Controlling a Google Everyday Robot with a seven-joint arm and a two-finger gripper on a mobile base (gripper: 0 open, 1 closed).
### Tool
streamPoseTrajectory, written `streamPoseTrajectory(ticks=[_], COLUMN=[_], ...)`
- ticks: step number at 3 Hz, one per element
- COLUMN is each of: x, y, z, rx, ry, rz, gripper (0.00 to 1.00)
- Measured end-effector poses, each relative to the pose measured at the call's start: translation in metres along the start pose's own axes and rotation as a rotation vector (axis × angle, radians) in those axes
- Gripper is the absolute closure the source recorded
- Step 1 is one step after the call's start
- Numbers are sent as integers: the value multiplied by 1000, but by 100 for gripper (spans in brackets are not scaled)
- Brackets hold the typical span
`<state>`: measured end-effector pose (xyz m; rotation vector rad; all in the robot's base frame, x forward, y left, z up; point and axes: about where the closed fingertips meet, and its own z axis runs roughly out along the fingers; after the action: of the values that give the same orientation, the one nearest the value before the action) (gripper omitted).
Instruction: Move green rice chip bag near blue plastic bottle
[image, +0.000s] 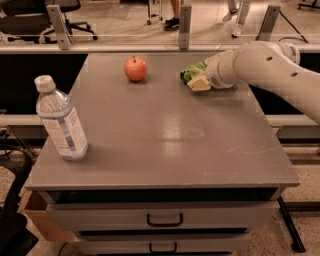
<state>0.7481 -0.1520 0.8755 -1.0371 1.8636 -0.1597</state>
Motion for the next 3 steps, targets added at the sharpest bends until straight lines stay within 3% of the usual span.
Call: streamPoseTrajectory(ticks=[2, 3], x=[-1, -2], y=[3, 4], z=[2, 3], rx=[-5, -7], ry=[-1, -1], rz=[-2, -2], gripper=[93, 100])
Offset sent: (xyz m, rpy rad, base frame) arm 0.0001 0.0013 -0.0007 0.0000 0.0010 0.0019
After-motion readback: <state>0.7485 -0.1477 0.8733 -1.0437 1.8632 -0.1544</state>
